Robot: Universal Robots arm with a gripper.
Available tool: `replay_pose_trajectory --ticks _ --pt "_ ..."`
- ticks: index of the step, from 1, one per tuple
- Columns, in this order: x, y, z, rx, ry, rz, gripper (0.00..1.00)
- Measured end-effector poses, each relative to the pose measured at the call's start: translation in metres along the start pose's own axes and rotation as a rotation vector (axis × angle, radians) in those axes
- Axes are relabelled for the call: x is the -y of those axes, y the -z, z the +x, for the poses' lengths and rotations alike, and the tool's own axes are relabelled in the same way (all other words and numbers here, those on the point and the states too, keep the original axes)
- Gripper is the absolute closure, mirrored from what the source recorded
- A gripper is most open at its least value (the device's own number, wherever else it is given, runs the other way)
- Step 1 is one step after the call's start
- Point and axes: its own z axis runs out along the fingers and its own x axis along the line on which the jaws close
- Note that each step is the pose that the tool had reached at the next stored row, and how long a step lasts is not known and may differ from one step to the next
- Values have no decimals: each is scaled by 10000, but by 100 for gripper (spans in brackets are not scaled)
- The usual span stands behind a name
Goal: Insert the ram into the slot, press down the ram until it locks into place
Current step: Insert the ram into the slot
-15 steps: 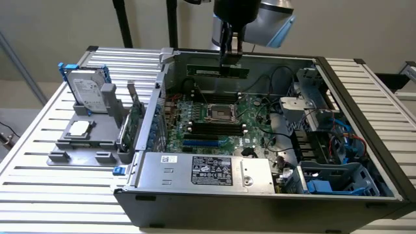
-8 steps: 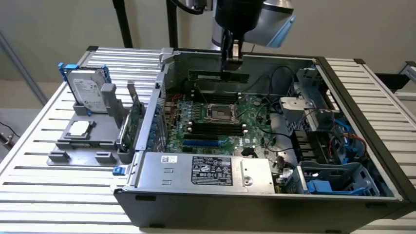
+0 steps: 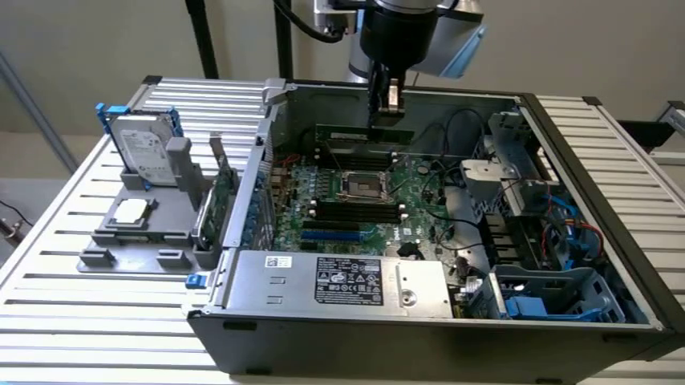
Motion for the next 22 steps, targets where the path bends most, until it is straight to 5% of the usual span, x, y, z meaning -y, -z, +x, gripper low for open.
replay_pose_trajectory --ticks 22 --pt "52 -324 96 -260 15 -11 87"
